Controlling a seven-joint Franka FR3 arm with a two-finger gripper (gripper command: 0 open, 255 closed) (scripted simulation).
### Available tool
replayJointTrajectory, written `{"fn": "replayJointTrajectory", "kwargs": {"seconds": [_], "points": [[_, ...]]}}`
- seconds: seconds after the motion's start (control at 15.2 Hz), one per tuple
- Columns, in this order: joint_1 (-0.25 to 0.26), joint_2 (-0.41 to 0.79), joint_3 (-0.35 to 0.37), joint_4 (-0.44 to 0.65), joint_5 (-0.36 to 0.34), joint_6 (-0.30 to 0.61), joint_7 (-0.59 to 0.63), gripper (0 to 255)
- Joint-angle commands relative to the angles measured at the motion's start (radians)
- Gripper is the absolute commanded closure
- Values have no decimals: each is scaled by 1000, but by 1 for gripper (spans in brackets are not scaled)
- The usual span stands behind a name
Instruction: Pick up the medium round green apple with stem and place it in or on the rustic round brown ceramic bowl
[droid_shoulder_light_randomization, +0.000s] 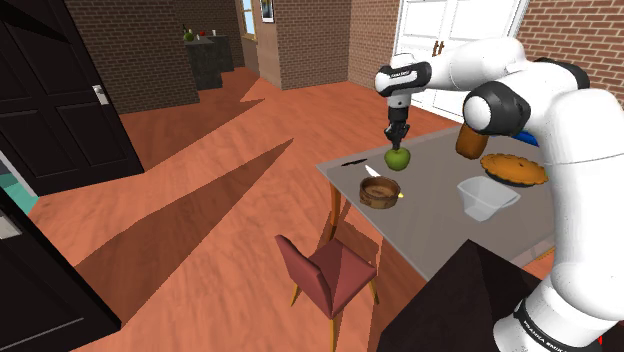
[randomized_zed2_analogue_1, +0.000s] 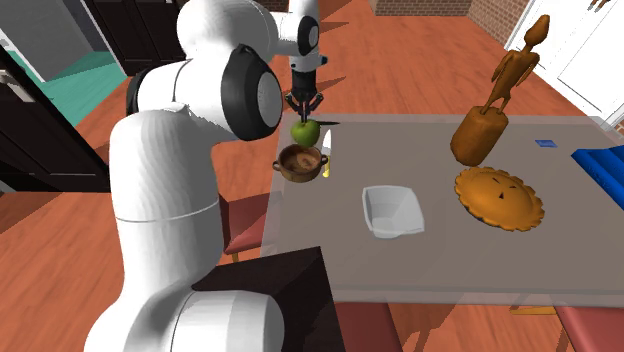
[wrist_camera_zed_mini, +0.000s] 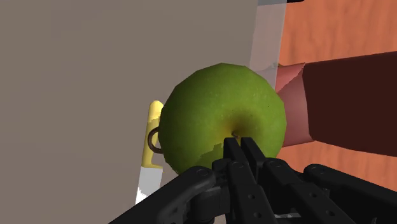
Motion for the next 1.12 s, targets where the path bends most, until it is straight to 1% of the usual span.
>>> {"fn": "replayJointTrajectory", "kwargs": {"seconds": [0.0,0.07,0.13,0.53,1.06], "points": [[-9,70,11,141,13,-71,23,255],[-17,119,19,234,21,-114,36,255],[-32,193,29,377,32,-181,56,255],[-20,188,30,287,32,-97,51,255],[-11,204,33,204,37,0,45,255]]}}
